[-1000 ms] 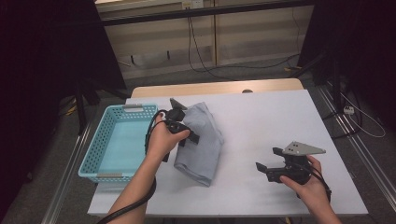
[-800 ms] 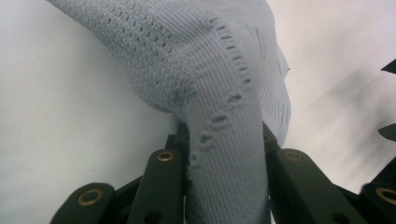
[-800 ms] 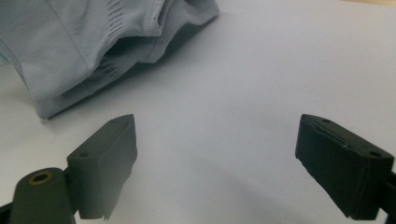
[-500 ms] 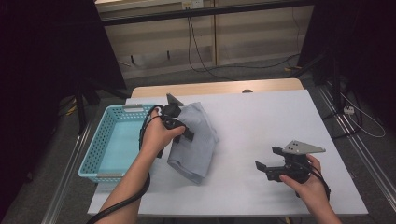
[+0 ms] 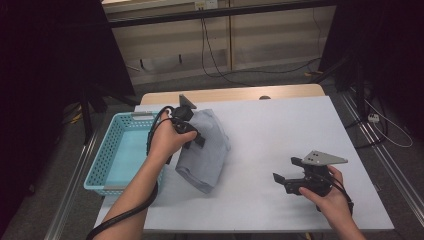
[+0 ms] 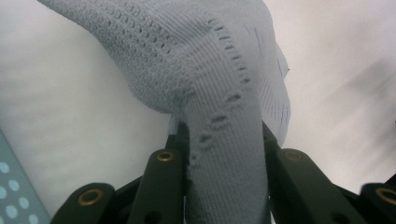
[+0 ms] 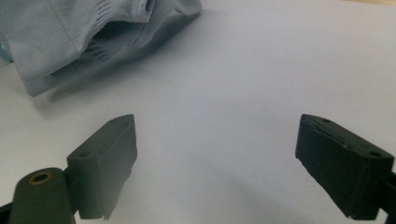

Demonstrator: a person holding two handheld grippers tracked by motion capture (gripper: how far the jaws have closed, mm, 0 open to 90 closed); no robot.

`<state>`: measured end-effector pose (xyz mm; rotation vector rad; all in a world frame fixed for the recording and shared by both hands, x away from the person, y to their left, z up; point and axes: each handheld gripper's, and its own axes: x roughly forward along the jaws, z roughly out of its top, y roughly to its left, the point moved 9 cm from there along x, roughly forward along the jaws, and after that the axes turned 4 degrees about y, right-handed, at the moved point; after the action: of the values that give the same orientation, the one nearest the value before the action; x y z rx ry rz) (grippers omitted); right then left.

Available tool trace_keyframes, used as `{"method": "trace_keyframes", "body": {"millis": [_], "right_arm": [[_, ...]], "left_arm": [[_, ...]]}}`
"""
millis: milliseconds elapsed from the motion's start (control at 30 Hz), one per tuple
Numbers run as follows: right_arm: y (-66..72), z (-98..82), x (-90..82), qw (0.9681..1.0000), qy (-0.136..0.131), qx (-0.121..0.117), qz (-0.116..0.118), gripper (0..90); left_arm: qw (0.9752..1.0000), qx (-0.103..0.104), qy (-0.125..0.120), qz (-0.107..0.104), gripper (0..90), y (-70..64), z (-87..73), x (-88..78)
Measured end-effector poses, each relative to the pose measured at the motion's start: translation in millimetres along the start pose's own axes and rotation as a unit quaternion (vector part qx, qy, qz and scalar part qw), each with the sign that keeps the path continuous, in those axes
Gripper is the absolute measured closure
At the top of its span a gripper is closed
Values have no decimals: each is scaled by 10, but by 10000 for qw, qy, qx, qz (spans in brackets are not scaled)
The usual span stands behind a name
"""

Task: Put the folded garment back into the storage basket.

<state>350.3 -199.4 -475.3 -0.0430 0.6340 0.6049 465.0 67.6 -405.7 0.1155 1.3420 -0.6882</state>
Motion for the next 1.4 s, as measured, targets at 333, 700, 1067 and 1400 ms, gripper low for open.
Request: {"method": "trace_keyframes", "body": {"millis": [333, 700, 1067, 1400], "right_arm": [[3, 0, 1, 10000, 4, -5, 0, 128], [-2, 2, -4, 10000, -3, -21, 0, 128], [-2, -3, -1, 10000, 16, -21, 2, 128], [-8, -1, -8, 10000, 3, -29, 6, 128]], "left_arm": [[9999, 55, 48, 104, 725, 34, 31, -86], [9995, 140, 110, 258, 725, 53, 83, -207], [9991, 137, 111, 379, 726, 105, 131, -358], [9988, 114, 158, 446, 726, 131, 177, -436]]}}
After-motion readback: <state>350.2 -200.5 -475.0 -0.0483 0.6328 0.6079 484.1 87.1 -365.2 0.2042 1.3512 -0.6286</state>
